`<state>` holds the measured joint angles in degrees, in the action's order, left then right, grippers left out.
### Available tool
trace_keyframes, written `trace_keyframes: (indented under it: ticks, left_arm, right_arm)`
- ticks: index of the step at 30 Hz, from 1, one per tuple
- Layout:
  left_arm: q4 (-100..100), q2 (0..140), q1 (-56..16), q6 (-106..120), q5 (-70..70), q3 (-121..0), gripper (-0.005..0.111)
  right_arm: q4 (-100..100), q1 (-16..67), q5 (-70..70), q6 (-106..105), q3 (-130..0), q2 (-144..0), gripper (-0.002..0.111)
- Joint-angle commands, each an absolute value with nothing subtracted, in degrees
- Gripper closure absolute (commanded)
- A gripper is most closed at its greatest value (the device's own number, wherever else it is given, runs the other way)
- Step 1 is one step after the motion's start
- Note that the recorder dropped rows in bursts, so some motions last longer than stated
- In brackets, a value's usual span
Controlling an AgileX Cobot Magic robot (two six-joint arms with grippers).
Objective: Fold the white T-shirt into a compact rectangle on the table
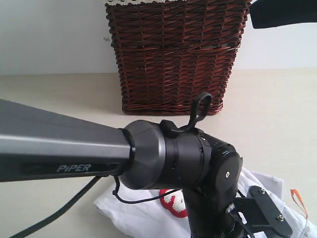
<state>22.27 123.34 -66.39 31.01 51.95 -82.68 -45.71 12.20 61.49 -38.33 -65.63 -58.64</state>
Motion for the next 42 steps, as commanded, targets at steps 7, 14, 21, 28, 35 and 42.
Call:
trace_keyframes:
  ticks: [7, 14, 21, 28, 35, 42]
  left_arm:
    - [18.9, 114.6, -62.1, 26.4, 35.8, -82.7, 0.107]
    - [19.1, 122.0, -55.2, 18.7, 35.6, -83.7, 0.107]
    - [18.6, 126.2, -47.8, 13.6, 39.9, -88.4, 0.107]
    - [18.1, 127.4, -40.7, 11.2, 47.2, -88.7, 0.107]
    - [15.1, 125.0, -36.6, 8.5, 49.4, -86.6, 0.107]
    - [14.5, 117.0, -38.5, 10.5, 40.4, -81.0, 0.107]
  right_arm:
    - [-46.4, 12.0, 61.0, -38.9, -65.3, -58.7, 0.108]
    - [-46.4, 12.0, 61.0, -38.9, -65.3, -58.7, 0.108]
    - [-46.4, 12.0, 61.0, -38.9, -65.3, -58.7, 0.108]
    - [-46.4, 12.0, 61.0, -38.9, -65.3, -58.7, 0.108]
    - [-46.0, 12.0, 61.0, -38.9, -65.3, -58.7, 0.108]
    - [-46.0, 12.0, 61.0, -38.9, -65.3, -58.7, 0.108]
